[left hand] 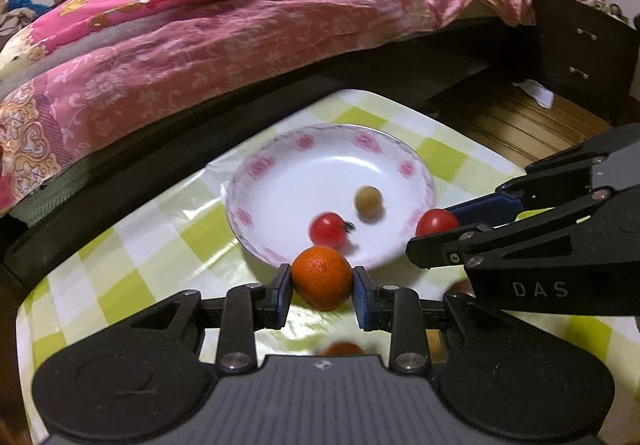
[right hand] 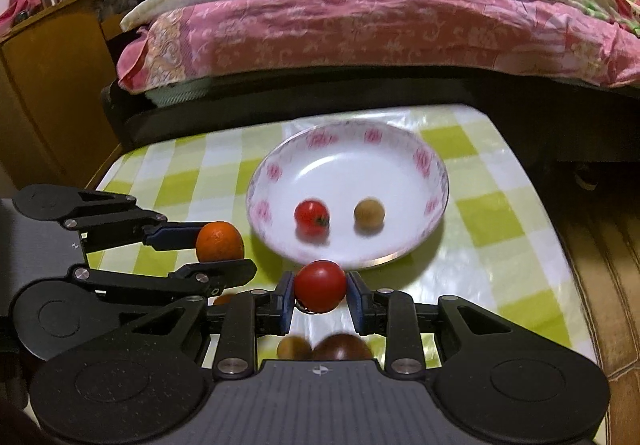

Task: Organize fruits
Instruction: 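Carry the red tomato and orange in both tools over the plate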

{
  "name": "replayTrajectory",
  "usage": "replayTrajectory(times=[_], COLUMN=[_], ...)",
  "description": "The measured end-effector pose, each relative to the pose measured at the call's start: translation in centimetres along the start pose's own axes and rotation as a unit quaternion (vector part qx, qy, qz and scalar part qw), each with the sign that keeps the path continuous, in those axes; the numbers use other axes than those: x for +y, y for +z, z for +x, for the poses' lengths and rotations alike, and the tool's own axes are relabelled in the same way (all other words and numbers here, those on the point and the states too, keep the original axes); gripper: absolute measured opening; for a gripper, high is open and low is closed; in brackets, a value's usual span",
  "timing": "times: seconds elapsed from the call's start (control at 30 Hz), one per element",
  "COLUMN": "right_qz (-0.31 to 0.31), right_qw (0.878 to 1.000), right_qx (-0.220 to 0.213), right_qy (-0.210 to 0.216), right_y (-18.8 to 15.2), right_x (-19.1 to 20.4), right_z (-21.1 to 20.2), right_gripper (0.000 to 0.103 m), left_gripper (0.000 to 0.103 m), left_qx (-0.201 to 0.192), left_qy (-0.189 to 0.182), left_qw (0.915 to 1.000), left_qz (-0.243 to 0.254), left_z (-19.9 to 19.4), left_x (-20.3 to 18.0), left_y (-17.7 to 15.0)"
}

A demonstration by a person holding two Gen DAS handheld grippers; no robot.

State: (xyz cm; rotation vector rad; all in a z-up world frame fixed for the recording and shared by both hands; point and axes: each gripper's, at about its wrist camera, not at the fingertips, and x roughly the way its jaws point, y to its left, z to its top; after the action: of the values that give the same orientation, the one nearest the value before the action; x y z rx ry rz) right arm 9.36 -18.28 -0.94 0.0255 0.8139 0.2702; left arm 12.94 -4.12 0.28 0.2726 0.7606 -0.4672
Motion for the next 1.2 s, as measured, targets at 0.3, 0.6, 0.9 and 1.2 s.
replayTrajectory(times=[0.3,0.6,0.9,1.2], right_qz=[0.004,0.009,0.008,0.011], right_qw=[1.0,1.0,0.999,0.999], right_qx=[-0.009,-0.002,0.004,0.001], right_qy=[-0.017,-0.025,-0.032,-0.037], right_y=[2.0,2.6,2.5,2.7], right_x=[-0.6,-1.6,-2.1,-2.3], right_z=[2.3,4.2,5.2,5.5], right_gripper=[0.026,0.026,0.026,0.028], left_gripper=[0.038,0.038,0.038,0.038], left_qx=[-0.001,0.007,0.014,0.012], left_qy=[0.014,0.017,0.015,0.017], left_qw=[0.9999,0.9998,0.9998,0.9998], left_qz=[0.002,0.008,0.006,0.0], left_z=[2.6,4.3,5.2,5.4], left_x=[1.0,1.2,1.3,1.4], left_y=[1.3,1.6,1.6,1.7])
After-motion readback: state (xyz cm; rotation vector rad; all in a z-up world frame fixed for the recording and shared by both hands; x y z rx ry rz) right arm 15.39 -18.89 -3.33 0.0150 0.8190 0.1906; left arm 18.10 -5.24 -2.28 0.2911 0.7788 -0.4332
